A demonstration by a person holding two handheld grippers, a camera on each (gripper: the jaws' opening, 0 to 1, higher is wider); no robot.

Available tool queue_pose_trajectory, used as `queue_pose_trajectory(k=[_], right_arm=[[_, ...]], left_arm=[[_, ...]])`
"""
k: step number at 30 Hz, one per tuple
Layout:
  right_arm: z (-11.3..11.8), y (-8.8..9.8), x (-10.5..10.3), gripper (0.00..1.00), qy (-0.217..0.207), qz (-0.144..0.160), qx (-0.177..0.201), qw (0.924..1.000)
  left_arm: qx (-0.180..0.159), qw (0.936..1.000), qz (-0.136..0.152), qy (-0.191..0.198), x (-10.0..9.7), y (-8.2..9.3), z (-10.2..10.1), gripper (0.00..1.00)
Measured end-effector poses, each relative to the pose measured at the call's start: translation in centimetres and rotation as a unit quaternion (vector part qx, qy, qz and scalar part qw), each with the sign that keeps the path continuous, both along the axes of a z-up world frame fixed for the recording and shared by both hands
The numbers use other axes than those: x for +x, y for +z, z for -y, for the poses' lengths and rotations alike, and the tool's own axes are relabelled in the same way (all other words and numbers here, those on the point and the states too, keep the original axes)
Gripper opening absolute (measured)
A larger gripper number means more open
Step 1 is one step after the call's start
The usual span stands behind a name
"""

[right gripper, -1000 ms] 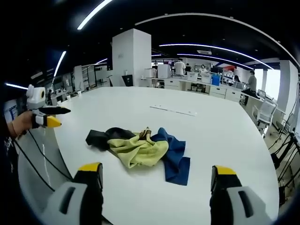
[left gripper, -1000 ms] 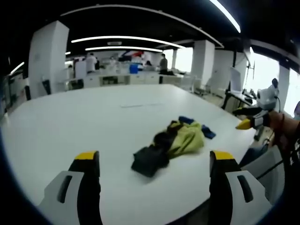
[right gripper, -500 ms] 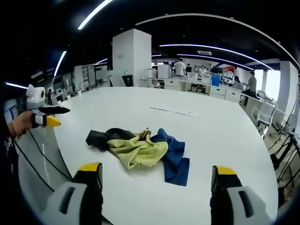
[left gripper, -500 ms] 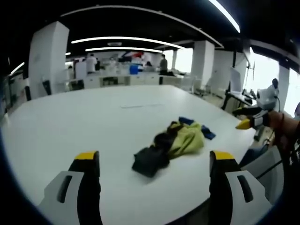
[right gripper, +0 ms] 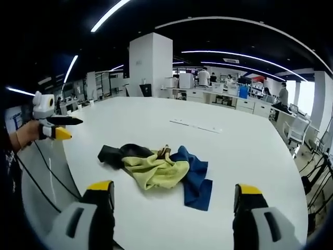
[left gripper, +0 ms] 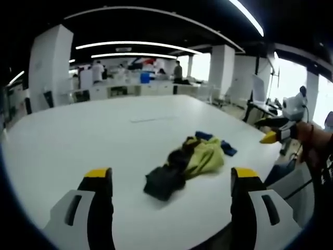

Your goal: Fold the garment on the visible template until the final outline fits inside the template.

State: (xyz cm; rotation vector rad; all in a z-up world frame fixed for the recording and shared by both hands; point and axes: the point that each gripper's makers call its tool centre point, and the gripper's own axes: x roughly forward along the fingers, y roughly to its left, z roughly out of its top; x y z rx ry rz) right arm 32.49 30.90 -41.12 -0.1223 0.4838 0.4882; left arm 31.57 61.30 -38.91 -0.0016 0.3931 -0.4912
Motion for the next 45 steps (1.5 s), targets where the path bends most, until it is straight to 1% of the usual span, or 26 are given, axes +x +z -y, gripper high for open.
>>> queue_pose_trajectory(k=[4, 6, 9, 11, 14, 17, 19, 20, 22, 23, 25, 26, 31, 37, 40, 44, 45], right_arm=[[-0.1, 0.2, 0.8, 0.93, 0.010, 0.003, 0.002, 0.9999], [-0.2, 0.5, 1.3, 0.92, 0.017, 0.004, 0.003, 0.9998], [-0.4, 0.8, 2.0, 0.90, 0.027, 0.005, 0.006, 0.9996], [-0.5, 0.9, 2.6, 0.89, 0.032, 0.005, 0.011, 0.9994], [-0.8, 1.1, 3.4, 0.87, 0.040, 0.004, 0.018, 0.9990], [-1.0, 1.2, 4.2, 0.84, 0.048, 0.006, 0.020, 0.9986], [-1.2, 1.3, 4.8, 0.82, 0.051, 0.007, 0.021, 0.9985], [-1.2, 1.3, 5.0, 0.81, 0.052, 0.007, 0.022, 0.9984], [-1.4, 0.9, 5.5, 0.80, 0.059, 0.003, 0.019, 0.9981], [-1.3, 0.5, 5.8, 0.80, 0.058, -0.003, 0.012, 0.9983], [-1.4, -0.3, 6.1, 0.78, 0.062, -0.017, 0.001, 0.9979], [-1.4, -0.5, 6.3, 0.78, 0.062, -0.019, 0.002, 0.9979], [-1.9, -0.9, 7.1, 0.74, 0.068, -0.031, 0.014, 0.9971], [-2.4, -1.6, 8.2, 0.70, 0.084, -0.039, -0.001, 0.9957], [-2.7, -2.2, 9.0, 0.68, 0.091, -0.043, -0.008, 0.9948], [-2.9, -2.5, 10.2, 0.59, 0.099, -0.037, -0.017, 0.9942], [-3.0, -2.7, 10.6, 0.58, 0.100, -0.038, -0.017, 0.9942]], left_arm=[[-0.012, 0.9998, 0.005, -0.013, 0.6, 0.6, 0.5, 0.86], [-0.009, 0.9998, 0.006, -0.017, 0.9, 0.8, 0.7, 0.85], [-0.004, 0.9996, 0.012, -0.025, 1.9, 0.8, 0.5, 0.84], [-0.007, 0.9994, 0.016, -0.030, 2.5, 0.9, 0.8, 0.82], [-0.014, 0.9992, 0.015, -0.035, 3.0, 0.9, 1.2, 0.80], [-0.014, 0.9989, 0.016, -0.042, 3.5, 0.7, 1.7, 0.77], [-0.012, 0.9984, 0.007, -0.055, 3.6, 0.4, 2.4, 0.74], [-0.007, 0.9981, 0.007, -0.061, 3.6, 0.3, 2.6, 0.71], [0.009, 0.9977, 0.008, -0.066, 4.1, -0.1, 2.8, 0.69], [0.016, 0.9973, 0.006, -0.072, 4.2, -0.4, 3.0, 0.68], [0.022, 0.9971, -0.001, -0.073, 4.7, -1.0, 3.0, 0.68], [0.022, 0.9972, -0.003, -0.072, 4.9, -1.2, 3.1, 0.68], [0.013, 0.9966, -0.011, -0.081, 5.6, -1.9, 3.9, 0.66], [0.004, 0.9966, -0.023, -0.079, 6.7, -2.8, 4.5, 0.64], [-0.001, 0.9964, -0.028, -0.080, 7.6, -3.4, 4.6, 0.63], [0.002, 0.9958, -0.038, -0.083, 8.4, -4.2, 5.0, 0.60], [0.002, 0.9958, -0.039, -0.083, 8.5, -4.2, 5.2, 0.60]])
